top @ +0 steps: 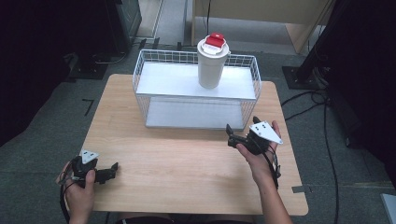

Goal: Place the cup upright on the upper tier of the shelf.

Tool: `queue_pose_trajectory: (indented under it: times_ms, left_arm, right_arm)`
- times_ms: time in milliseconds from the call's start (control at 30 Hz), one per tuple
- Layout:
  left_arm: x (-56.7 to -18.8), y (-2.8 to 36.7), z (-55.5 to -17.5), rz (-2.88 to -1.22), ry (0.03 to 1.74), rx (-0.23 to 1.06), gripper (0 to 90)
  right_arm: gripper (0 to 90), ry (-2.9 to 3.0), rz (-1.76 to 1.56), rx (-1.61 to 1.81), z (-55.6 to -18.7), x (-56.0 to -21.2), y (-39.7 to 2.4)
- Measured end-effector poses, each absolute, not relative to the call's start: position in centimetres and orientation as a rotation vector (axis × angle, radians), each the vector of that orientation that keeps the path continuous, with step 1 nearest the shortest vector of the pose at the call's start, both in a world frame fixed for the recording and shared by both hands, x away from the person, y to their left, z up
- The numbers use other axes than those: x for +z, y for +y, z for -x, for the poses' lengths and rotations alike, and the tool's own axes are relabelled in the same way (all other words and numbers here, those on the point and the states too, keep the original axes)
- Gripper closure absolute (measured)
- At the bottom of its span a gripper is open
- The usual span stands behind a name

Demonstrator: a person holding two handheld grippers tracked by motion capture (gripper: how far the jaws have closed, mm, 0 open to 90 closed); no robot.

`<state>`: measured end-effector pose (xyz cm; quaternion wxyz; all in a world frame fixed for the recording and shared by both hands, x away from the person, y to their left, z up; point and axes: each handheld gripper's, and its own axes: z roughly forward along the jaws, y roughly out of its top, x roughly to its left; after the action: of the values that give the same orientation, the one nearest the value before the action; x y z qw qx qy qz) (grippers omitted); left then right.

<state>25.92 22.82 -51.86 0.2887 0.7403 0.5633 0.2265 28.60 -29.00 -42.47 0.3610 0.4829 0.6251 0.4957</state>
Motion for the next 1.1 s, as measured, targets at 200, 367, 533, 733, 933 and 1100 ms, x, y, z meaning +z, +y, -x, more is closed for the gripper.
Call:
queue_pose_trajectory:
  times_ms: [200,367,533,733,933,1100]
  left_arm:
    - [-51.9,22.8,-25.9,-1.977,1.504,0.604,0.0]
    - [-51.8,22.8,-25.9,-1.978,1.504,0.605,0.0]
    - [-51.9,22.8,-25.9,-1.977,1.503,0.605,0.0]
    - [-51.9,22.8,-25.9,-1.977,1.503,0.605,0.0]
    - [-51.9,22.8,-25.9,-1.977,1.503,0.605,0.0]
    - [-51.8,22.8,-25.9,-1.978,1.504,0.604,0.0]
  right_arm:
    - [0.0,1.597,-1.271,1.256,-27.0,-43.9,-30.6]
    - [0.0,1.601,-1.309,1.245,-25.9,-45.6,-31.9]
    - [0.0,1.586,-1.353,1.216,-24.8,-46.7,-33.5]
    - [0.0,1.589,-1.402,1.163,-23.7,-47.9,-35.4]
    - [0.0,1.592,-1.442,1.123,-22.8,-48.7,-37.0]
    - [0.0,1.6,-1.482,1.094,-21.8,-49.9,-38.2]
